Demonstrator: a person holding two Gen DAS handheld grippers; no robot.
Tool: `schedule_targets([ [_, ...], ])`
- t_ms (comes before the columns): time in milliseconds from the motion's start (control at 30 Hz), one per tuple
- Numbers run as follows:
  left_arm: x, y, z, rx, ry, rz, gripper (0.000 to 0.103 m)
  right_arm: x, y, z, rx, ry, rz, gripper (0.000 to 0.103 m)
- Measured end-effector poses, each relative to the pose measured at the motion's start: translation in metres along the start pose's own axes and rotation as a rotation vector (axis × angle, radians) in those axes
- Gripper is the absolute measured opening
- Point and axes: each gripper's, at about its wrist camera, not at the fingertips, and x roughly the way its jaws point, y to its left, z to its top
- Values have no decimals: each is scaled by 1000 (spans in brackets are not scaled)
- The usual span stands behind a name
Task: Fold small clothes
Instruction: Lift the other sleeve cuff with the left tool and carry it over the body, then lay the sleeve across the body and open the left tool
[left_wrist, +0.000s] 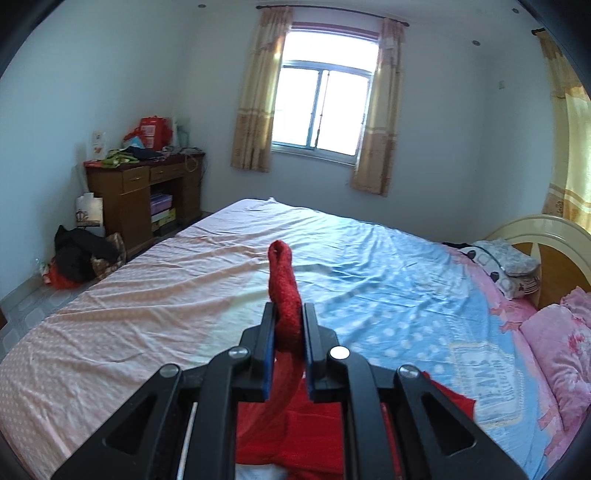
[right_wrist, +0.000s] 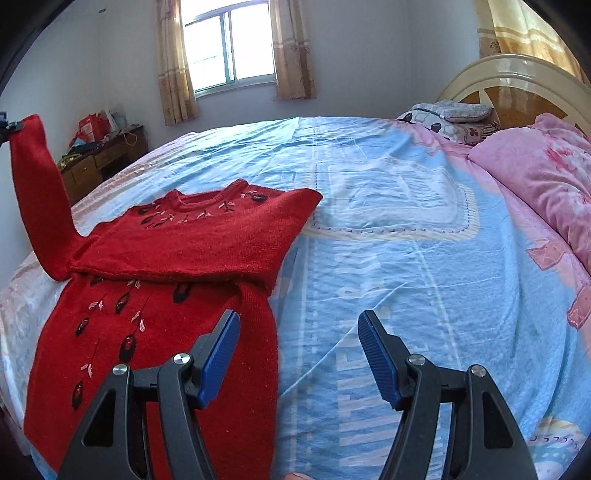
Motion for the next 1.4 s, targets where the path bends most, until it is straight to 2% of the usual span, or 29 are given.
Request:
schedule_targets([
  [300,14,-57,-5,5,23,-82,14,5,4,-11,9,21,8,67],
  [500,27,-104,-24,32,44,-134,14,7,5,-14,11,28,8,67],
  [600,34,-132,-45,76,42,-140,14,9,3,-14,12,30,8,67],
  [900,56,-221,-126,229,153,-205,14,20,-7,-17,47,63,-9,67],
  [1067,72,-246,-152,284,200,-193,14,25,-10,-19,54,79,-10,67],
  [1167,77,-258,-163,317,229,-231,15,27,-12,-19,56,82,-13,67],
  [1267,67,-262,-168,362,238,-260,27,26,-14,-18,60,71,-18,67],
  [1333,55,-254,-167,381,220,-297,54,25,-17,-17,63,64,-22,67],
  [1400,43,-240,-163,391,163,-291,68,23,-20,-15,70,56,-22,67],
])
